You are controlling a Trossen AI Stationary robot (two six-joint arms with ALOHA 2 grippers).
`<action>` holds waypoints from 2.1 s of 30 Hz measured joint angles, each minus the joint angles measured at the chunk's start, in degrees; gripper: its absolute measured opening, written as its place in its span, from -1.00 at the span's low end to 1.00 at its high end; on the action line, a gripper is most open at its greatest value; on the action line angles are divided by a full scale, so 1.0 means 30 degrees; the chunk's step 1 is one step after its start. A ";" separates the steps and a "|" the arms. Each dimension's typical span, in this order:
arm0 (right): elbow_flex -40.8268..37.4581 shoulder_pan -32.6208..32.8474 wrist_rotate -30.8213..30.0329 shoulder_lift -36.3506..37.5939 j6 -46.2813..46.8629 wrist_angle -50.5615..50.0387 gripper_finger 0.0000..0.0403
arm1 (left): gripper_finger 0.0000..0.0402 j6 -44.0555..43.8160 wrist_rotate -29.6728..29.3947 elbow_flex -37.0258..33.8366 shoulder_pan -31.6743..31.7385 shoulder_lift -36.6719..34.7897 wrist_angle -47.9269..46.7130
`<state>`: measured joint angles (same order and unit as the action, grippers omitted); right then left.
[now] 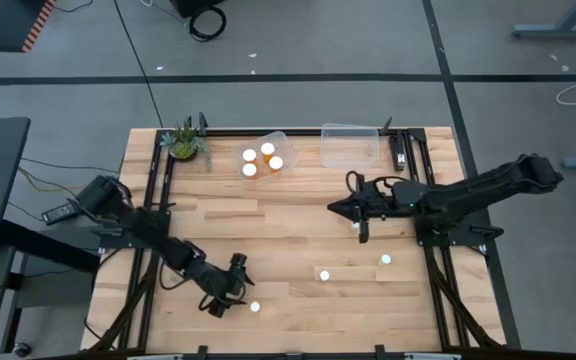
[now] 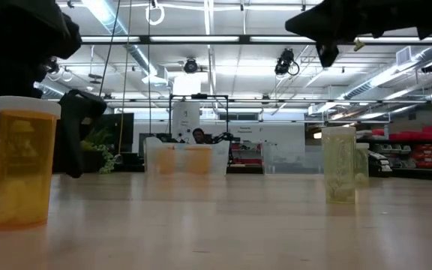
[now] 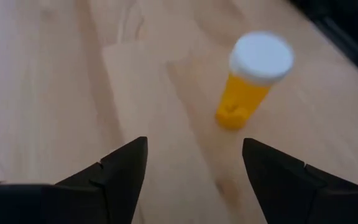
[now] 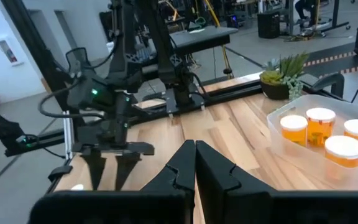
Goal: Pick and place medicine bottles into bin by pill shape (circle, oval)
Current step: Put the orange tablet bottle into the right transparent bin
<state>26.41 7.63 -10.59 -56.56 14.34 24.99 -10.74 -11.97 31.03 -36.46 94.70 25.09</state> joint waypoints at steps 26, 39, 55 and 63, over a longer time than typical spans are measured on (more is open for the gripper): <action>0.2516 0.0001 0.0554 -0.3714 -0.0657 -0.0873 -0.90 | 0.15 0.0305 -0.0217 0.2329 -0.0760 0.4646 0.3309; 0.2509 0.0016 0.1421 -0.3648 0.0147 -0.1052 -0.90 | -0.35 0.0203 -0.0159 0.2322 -0.0760 0.4668 0.3159; 0.2487 0.0016 0.1559 -0.3641 0.0431 -0.2708 -0.90 | -0.44 -0.0603 0.0156 0.2263 0.0137 0.3895 0.2124; 0.2487 0.0016 0.1559 -0.3743 0.0512 -0.3349 -0.90 | -0.43 -0.0693 0.0727 0.2915 0.1515 0.3885 0.0976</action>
<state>33.87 7.68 -5.91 -67.79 15.88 14.94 -12.82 -9.79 39.78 -31.91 106.36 28.02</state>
